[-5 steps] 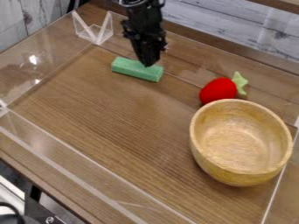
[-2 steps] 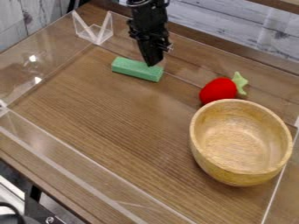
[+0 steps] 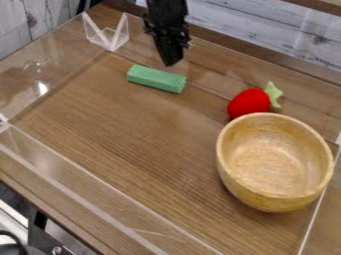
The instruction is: Put the green object in the brown bowl
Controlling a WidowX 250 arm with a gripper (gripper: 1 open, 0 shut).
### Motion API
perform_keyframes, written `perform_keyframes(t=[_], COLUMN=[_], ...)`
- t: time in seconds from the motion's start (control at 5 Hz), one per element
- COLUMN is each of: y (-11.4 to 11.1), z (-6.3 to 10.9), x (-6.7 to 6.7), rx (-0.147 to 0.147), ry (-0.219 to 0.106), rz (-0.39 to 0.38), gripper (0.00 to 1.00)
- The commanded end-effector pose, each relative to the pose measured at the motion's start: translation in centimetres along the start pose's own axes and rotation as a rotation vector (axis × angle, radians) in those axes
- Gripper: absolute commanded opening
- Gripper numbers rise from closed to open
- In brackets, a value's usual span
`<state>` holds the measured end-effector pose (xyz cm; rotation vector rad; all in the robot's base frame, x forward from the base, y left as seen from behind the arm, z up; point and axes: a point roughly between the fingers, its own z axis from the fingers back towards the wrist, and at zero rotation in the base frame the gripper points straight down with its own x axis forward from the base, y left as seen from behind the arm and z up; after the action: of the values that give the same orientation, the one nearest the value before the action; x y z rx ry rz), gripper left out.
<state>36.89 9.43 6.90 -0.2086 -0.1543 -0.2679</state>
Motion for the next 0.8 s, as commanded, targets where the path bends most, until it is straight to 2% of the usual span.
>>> perform_keyframes(t=[0.0, 0.2, 0.4, 0.6], y=[1.5, 1.5, 0.4, -0.1], z=[1.0, -0.3, 1.1, 2.5], x=[0.4, 0.3, 0.7, 0.9], rx=[0.028, 0.023, 0.038, 0.031], ry=[-0.027, -0.006, -0.032, -0.038], rz=[-0.037, -0.012, 0.04, -0.009], gripper=[1.0, 1.0, 0.0, 0.0])
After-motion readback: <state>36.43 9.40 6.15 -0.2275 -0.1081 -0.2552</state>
